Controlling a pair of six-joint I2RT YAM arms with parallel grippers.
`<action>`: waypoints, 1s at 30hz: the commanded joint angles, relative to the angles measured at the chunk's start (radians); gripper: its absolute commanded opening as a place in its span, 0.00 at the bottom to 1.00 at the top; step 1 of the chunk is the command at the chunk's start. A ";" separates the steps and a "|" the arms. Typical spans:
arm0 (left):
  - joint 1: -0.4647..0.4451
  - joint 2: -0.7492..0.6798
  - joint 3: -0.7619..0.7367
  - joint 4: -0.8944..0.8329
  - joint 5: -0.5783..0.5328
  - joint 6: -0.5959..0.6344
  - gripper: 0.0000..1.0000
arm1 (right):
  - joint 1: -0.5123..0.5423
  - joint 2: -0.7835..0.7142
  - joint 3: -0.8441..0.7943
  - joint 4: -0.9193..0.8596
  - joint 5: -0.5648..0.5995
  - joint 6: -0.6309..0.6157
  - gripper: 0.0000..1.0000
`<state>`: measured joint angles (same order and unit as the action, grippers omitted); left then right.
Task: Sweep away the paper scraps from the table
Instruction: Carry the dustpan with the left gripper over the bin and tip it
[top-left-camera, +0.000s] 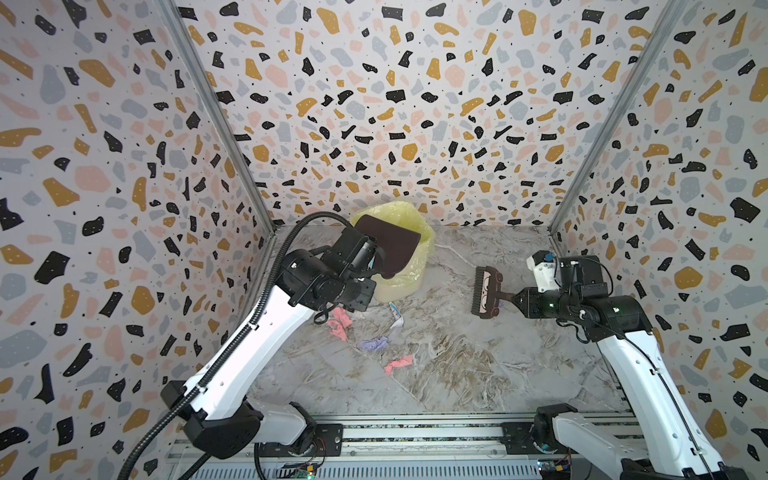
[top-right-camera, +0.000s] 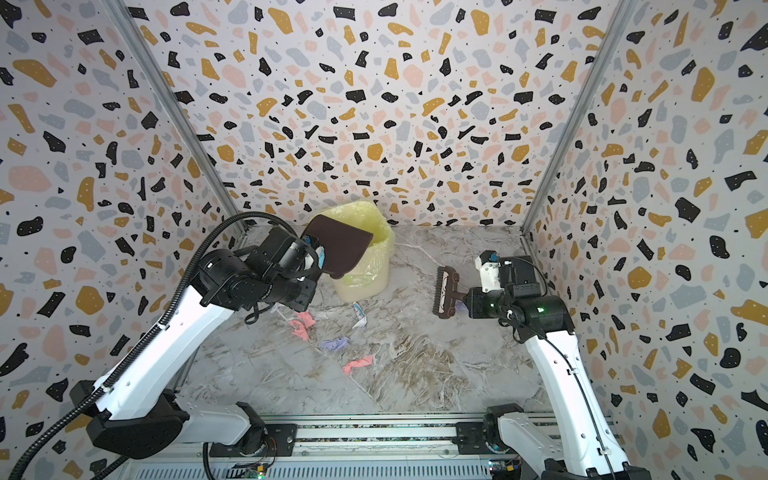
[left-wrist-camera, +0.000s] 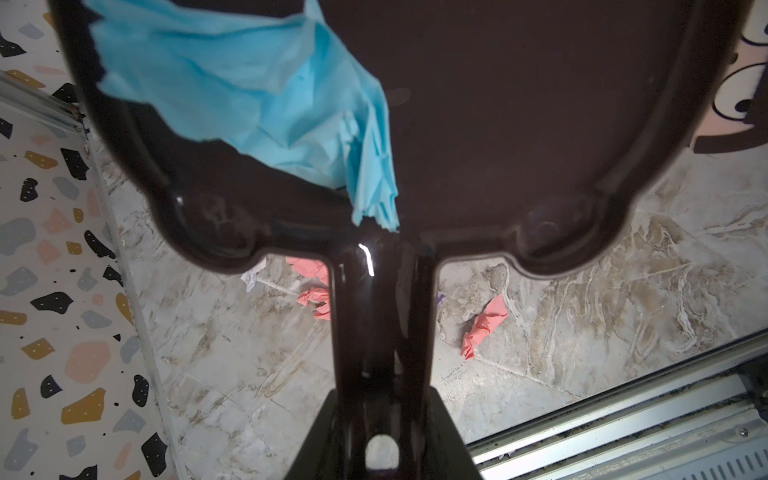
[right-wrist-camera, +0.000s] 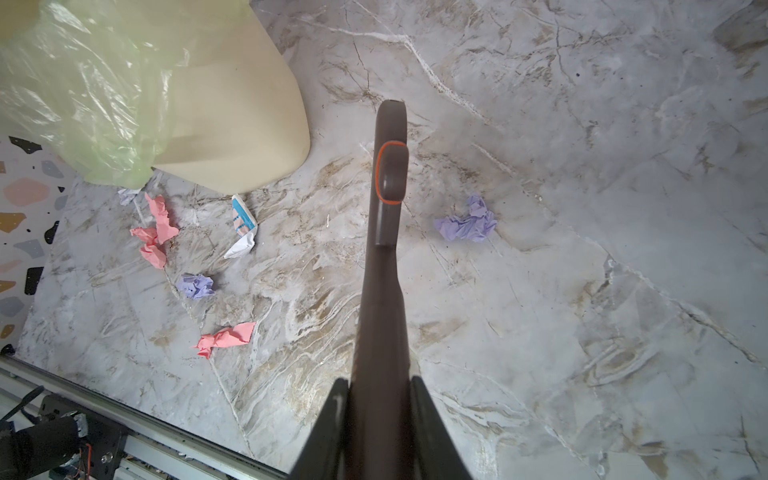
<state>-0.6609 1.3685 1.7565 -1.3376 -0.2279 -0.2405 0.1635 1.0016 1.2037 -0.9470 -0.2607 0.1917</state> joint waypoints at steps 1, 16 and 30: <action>0.063 0.005 0.037 0.040 0.006 0.034 0.00 | -0.008 -0.015 -0.003 0.040 -0.035 -0.016 0.00; 0.275 0.150 0.159 0.123 -0.003 0.125 0.00 | -0.012 -0.005 -0.008 0.030 -0.092 -0.029 0.00; 0.270 0.319 0.284 0.095 -0.224 0.237 0.00 | -0.017 0.017 0.003 -0.035 -0.091 -0.045 0.00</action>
<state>-0.3889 1.6875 1.9984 -1.2549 -0.3695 -0.0570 0.1524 1.0267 1.1801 -0.9646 -0.3382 0.1608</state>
